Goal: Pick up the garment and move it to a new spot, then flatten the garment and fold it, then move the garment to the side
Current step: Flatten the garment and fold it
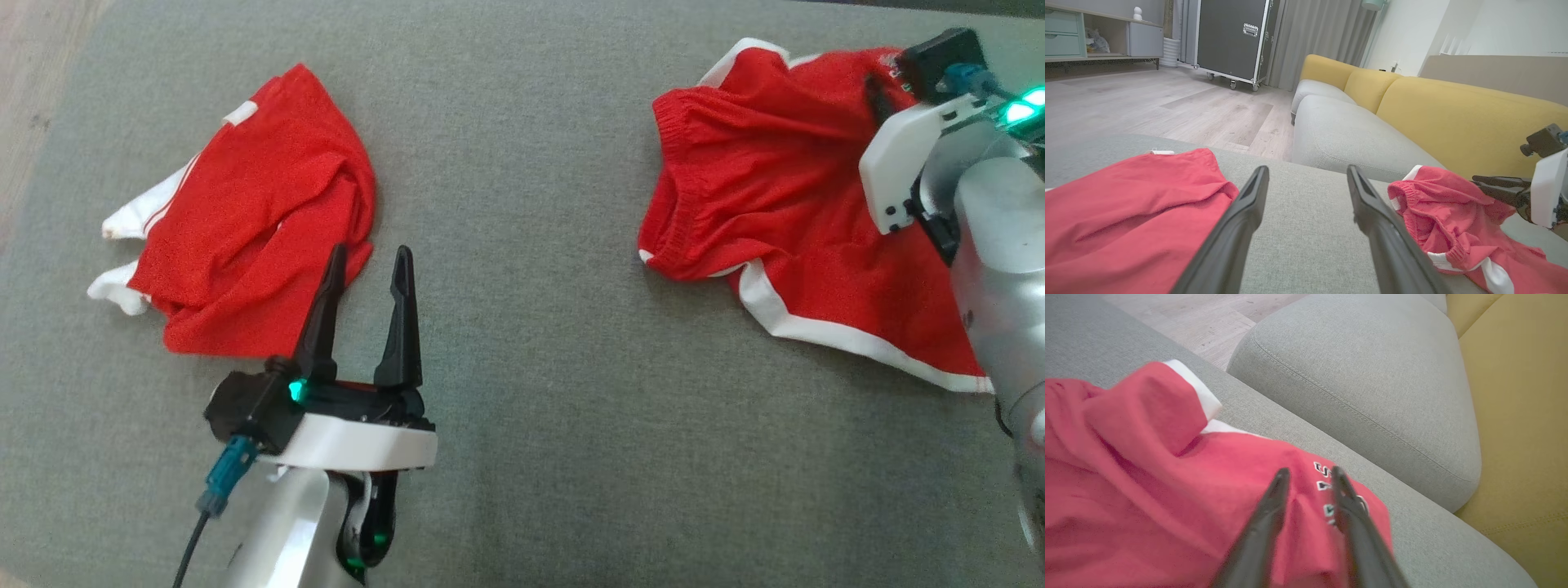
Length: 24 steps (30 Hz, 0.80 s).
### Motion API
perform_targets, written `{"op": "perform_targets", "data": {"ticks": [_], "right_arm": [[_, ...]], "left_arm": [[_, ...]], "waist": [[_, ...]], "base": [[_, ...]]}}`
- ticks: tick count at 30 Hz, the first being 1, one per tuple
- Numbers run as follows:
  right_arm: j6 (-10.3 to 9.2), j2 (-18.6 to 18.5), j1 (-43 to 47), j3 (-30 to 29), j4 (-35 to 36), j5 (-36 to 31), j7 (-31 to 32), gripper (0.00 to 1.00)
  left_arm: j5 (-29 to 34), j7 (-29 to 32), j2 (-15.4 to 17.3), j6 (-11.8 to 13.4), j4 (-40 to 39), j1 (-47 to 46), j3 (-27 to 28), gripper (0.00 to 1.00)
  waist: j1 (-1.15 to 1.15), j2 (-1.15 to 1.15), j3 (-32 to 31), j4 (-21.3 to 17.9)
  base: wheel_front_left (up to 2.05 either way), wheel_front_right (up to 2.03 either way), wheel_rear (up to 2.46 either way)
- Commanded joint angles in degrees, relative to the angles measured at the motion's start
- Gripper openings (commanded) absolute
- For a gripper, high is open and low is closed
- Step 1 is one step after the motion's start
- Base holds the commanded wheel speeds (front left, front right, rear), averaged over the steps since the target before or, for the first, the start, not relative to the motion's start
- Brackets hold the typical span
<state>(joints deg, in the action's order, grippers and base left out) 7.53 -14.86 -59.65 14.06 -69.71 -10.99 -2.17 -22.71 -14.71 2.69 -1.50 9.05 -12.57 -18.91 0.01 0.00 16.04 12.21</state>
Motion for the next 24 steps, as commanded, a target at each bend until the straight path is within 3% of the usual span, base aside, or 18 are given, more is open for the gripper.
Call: {"op": "perform_targets", "data": {"ticks": [1, 16, 21, 24], "right_arm": [[-0.04, 1.02, -2.43, 1.33, 0.28, 1.02, -1.55, 1.0], [-0.04, 5.71, 4.14, 3.52, -0.92, 10.4, -10.96, 1.0], [-0.04, 7.18, 9.27, 0.95, 5.08, 13.44, -12.66, 1.0], [-0.04, 8.26, 15.28, -2.57, 14.45, 13.88, -12.79, 1.0]], "left_arm": [[-0.66, -0.29, 0.19, 0.4, -1.57, -1.43, 1.49, 1.0], [0.84, -0.29, 0.19, 0.37, -2.42, 2.43, 5.19, 1.0], [1.21, -0.29, 0.19, 0.43, -2.57, 3.91, 5.71, 1.0], [1.5, -0.29, 0.19, 0.52, -2.72, 4.74, 6.2, 1.0]], "waist": [[-0.01, 0.0, -0.87, -0.7], [-0.01, 0.0, -10.68, -10.1], [-0.01, 0.0, -12.88, -12.56], [-0.01, 0.0, -13.62, -14.08]], "base": [[0.0, 0.0, 0.0], [0.0, 0.0, 0.0], [0.0, 0.0, 0.0], [0.0, 0.0, 0.0]]}}
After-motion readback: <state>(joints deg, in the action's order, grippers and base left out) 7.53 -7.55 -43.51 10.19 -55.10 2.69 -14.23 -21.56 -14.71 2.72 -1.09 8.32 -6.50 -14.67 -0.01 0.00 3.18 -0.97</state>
